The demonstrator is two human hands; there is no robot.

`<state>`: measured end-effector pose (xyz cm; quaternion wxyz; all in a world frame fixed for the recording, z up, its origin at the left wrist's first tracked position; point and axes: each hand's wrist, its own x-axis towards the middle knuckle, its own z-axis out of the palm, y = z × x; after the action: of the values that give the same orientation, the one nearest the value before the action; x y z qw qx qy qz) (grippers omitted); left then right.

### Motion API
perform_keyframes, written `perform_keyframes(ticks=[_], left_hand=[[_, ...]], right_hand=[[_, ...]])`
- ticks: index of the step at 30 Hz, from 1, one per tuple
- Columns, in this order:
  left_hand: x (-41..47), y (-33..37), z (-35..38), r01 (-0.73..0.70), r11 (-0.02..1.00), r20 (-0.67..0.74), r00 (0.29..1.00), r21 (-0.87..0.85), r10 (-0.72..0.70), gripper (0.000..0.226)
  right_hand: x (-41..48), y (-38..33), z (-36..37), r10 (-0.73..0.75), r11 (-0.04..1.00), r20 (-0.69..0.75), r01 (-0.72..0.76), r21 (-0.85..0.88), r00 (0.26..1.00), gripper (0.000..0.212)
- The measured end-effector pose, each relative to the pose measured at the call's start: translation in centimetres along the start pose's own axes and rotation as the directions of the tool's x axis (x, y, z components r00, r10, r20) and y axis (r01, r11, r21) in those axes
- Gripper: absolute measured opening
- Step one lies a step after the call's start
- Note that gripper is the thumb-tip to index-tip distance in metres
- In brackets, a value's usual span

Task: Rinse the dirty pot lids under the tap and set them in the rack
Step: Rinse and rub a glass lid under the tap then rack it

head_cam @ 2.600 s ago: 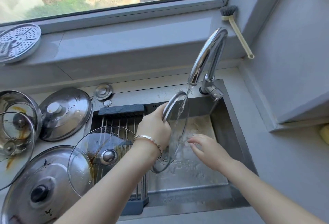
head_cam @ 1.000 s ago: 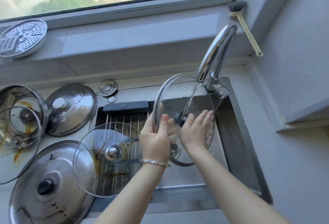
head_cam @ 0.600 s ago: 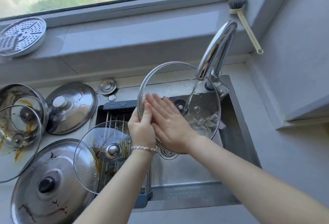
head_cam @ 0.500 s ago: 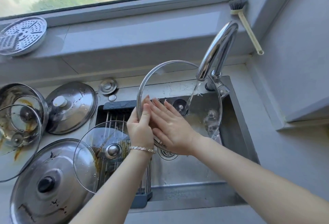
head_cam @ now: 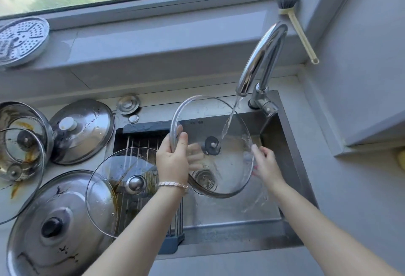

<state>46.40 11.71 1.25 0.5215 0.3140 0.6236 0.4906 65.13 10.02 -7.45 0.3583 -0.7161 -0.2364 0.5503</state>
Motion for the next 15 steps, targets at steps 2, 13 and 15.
perform_keyframes(ticks=[2,13,15], left_hand=[[-0.2,-1.3,-0.4,0.140,0.990,0.039,0.990,-0.033,-0.138,0.013],[-0.4,-8.2,0.8,0.692,0.709,0.075,0.721,-0.137,-0.689,0.042],[-0.6,-7.9,1.0,0.650,0.735,0.081,0.757,-0.193,-0.648,0.038]], right_hand=[[0.3,-0.5,-0.4,0.215,0.907,0.161,-0.258,0.334,0.963,0.028],[0.4,-5.3,-3.4,-0.455,0.885,0.021,0.455,-0.102,0.890,0.011],[0.2,-5.9,-3.6,-0.496,0.865,0.058,0.499,-0.058,0.866,0.013]])
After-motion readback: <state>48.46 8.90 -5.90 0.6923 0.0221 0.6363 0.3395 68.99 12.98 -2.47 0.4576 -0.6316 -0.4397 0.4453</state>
